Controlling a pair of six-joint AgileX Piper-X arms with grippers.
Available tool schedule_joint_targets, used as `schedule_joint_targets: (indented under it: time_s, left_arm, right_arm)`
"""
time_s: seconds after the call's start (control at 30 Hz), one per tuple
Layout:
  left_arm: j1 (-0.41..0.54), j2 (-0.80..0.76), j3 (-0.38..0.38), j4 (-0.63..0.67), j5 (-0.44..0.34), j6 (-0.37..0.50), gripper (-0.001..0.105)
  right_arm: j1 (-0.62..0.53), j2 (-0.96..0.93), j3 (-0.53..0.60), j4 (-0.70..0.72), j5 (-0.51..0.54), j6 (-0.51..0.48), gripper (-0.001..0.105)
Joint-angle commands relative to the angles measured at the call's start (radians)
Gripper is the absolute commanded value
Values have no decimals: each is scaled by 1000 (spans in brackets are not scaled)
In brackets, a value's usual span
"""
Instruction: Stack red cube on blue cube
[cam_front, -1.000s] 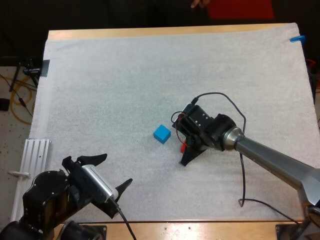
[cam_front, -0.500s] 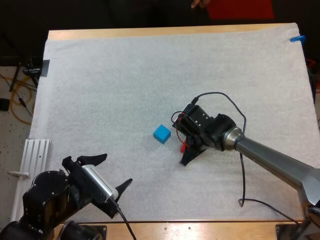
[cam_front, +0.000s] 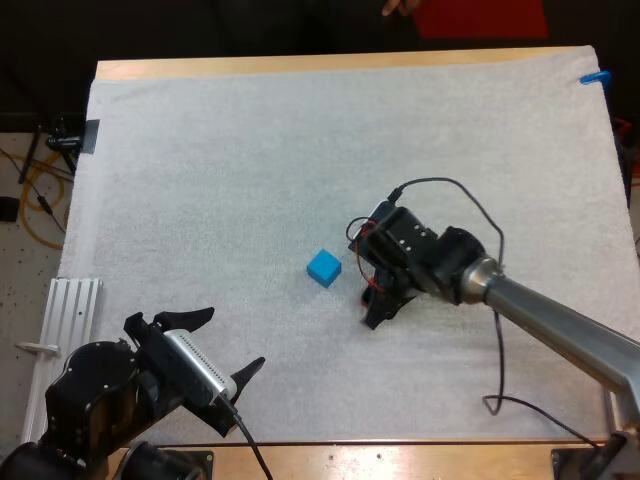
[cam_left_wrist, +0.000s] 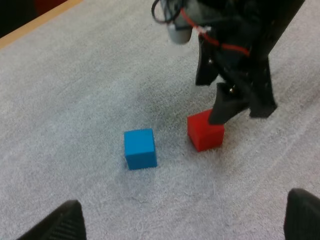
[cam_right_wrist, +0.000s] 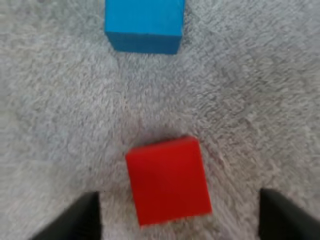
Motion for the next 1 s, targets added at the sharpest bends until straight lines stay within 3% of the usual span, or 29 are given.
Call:
schedule_joint_targets:
  time_s: [0.0, 0.2, 0.37, 0.97]
  left_arm:
    - [-4, 0, -2, 0, 7, 6, 76]
    - [-4, 0, -2, 0, 7, 6, 76]
    - [-4, 0, -2, 0, 7, 6, 76]
    - [-4, 0, -2, 0, 7, 6, 76]
  right_arm:
    - [-2, -32, -7, 15, 0, -7, 72]
    - [-2, -79, -7, 109, 0, -5, 73]
    - [-2, -105, -7, 139, 19, -7, 82]
    - [-2, 74, -7, -4, 19, -42, 82]
